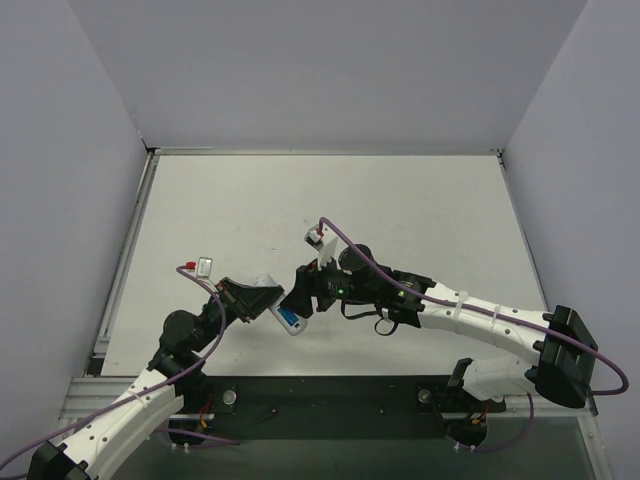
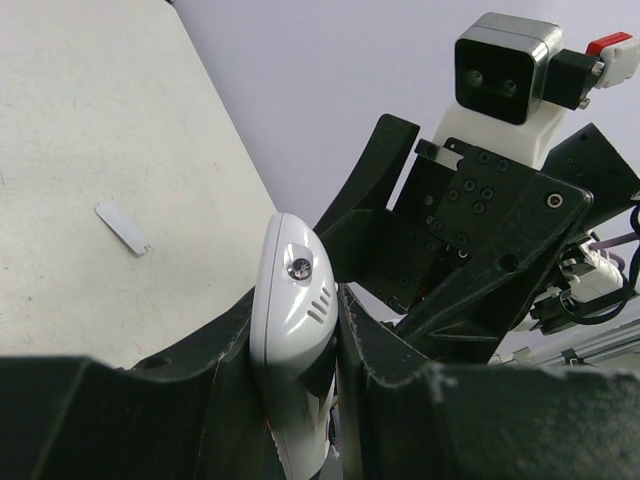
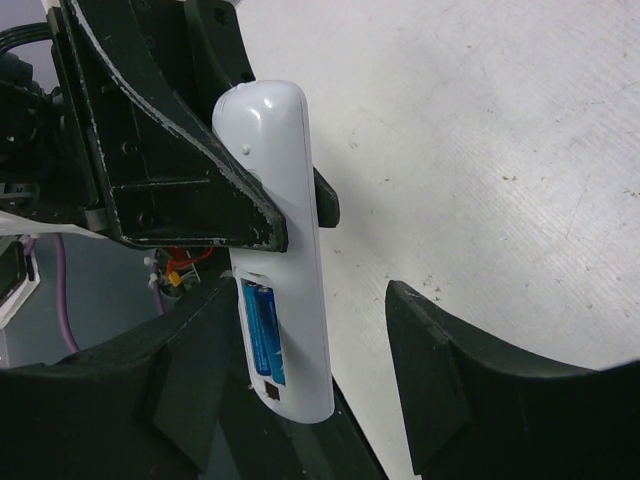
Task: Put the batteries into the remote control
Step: Load the battery into the remote control.
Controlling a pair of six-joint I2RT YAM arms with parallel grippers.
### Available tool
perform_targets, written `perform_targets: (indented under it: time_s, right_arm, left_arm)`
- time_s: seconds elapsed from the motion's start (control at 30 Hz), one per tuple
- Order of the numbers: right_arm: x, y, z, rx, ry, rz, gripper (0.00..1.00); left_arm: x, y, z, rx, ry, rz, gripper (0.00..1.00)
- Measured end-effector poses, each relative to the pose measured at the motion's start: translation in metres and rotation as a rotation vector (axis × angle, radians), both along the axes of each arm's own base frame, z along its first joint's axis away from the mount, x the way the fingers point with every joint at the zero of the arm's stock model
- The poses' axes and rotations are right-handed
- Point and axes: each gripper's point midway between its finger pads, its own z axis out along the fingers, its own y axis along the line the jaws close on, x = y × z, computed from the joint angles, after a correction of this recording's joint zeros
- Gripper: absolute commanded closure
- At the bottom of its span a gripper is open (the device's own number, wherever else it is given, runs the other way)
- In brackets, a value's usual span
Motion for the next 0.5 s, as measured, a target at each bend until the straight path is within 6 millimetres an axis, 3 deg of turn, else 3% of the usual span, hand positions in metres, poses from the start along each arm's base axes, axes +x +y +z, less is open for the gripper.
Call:
perform_targets:
  time_s: [0.2,0.5]
  right_arm:
    - [-0.0046,0.0006,-0.0012,0.002,0.01,0.024,0.59]
    - [-0.0085,0.001,-0.0054,0.008,0.017,0.043,0.7]
  left_arm:
    - [0.0007,0.0005,0.0006,-0.004,0.002,0.005,1.0]
    - [0.0001,0.0007,0.0034,-0.017,0.001,0.003,1.0]
